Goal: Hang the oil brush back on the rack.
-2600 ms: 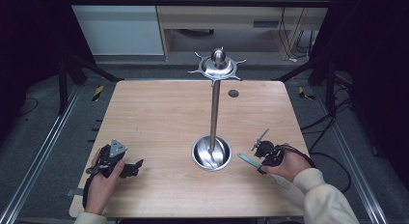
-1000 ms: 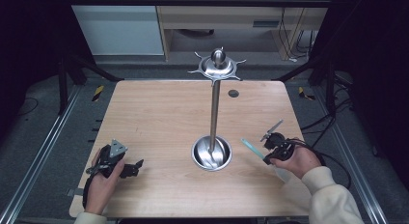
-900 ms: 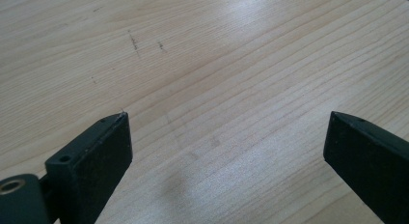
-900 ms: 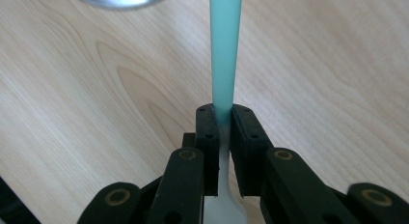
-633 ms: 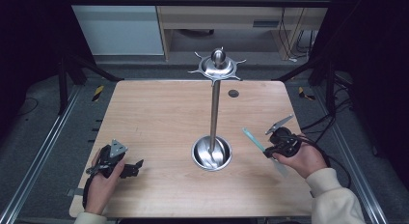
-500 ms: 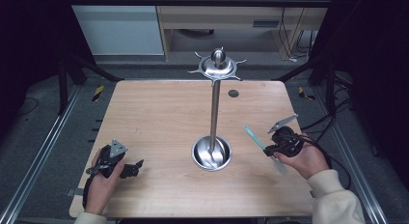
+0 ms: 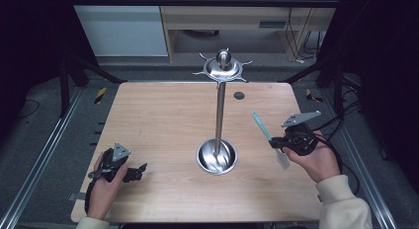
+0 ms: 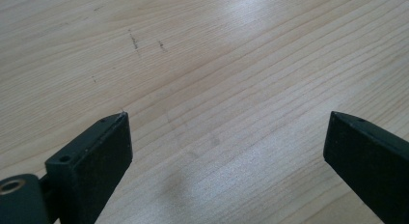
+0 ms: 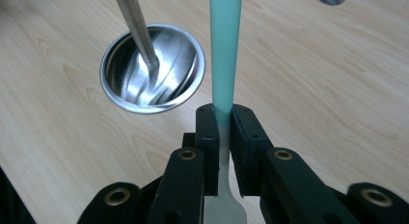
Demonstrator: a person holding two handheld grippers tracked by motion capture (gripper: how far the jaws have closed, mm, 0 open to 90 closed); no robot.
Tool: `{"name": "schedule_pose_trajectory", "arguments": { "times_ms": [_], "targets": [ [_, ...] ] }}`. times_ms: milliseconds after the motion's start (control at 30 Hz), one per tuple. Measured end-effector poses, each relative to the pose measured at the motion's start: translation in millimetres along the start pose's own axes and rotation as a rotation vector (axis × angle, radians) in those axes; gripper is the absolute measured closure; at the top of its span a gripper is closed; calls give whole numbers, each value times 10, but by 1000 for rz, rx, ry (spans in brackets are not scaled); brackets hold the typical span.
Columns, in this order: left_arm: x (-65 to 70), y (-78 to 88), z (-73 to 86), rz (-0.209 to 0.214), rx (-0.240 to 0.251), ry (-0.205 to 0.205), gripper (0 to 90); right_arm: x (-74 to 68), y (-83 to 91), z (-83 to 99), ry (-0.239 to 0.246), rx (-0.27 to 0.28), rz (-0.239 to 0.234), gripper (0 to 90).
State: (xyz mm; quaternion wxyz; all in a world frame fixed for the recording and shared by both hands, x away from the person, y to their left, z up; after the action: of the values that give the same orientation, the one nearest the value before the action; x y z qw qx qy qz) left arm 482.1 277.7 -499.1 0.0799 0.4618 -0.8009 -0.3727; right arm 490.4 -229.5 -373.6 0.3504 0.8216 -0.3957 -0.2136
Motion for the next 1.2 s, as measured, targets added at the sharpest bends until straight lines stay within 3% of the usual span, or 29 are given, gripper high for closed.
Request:
{"name": "schedule_pose_trajectory", "arguments": {
  "times_ms": [433,1200],
  "targets": [
    [-2,10,-1,5,4,-1,29,-30,48,-110,-43,130,13,827],
    [3,9,-2,4,5,-3,29,-281,368,-289,-30,314,-60,827]
  ]
}}
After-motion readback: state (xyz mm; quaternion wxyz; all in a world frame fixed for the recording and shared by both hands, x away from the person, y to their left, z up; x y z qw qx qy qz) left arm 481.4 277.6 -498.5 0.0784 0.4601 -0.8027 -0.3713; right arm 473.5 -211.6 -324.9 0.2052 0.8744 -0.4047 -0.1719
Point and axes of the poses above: each handheld gripper's, and its own axes: y roughly backward along the jaws, z roughly out of its underside, x roughly to its right, the point moved 3 cm from there along -y, roughly forward along the jaws, and after that the axes turned 7 degrees about -y, right-handed, at the moved point
